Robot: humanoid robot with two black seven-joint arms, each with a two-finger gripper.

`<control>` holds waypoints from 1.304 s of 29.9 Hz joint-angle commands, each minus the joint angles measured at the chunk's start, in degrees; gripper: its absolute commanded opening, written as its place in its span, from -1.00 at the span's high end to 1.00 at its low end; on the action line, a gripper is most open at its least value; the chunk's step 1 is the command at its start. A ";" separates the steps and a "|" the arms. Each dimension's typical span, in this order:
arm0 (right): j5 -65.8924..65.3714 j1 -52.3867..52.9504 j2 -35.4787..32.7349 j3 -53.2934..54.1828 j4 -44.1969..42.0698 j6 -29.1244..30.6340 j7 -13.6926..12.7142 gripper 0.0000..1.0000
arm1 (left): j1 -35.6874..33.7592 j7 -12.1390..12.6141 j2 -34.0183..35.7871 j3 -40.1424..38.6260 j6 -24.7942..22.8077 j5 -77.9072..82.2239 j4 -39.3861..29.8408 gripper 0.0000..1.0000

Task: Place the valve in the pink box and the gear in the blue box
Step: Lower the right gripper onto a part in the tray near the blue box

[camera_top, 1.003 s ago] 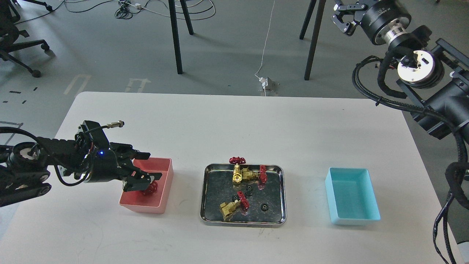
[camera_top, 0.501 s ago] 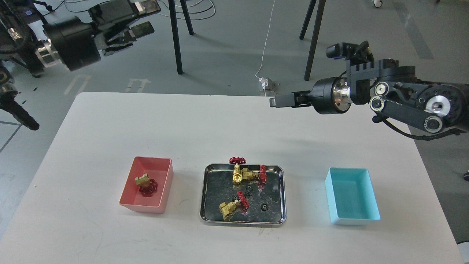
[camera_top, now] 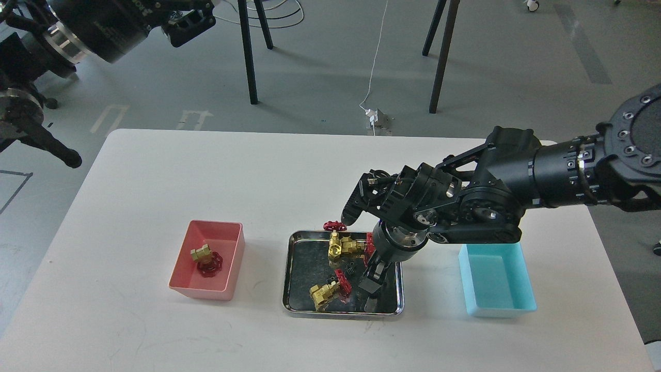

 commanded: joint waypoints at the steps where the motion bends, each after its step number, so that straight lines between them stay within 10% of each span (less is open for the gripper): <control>1: 0.03 -1.70 0.34 -0.69 -4.02 -0.12 -0.02 -0.22 | 0.61 -0.01 -0.02 -0.01 0.00 -0.01 -0.03 -0.98; 39: 4.42 -5.40 0.34 -2.09 -2.27 -0.21 0.16 -0.12 | 5.09 -0.01 -4.15 -0.01 0.00 0.26 0.49 -0.98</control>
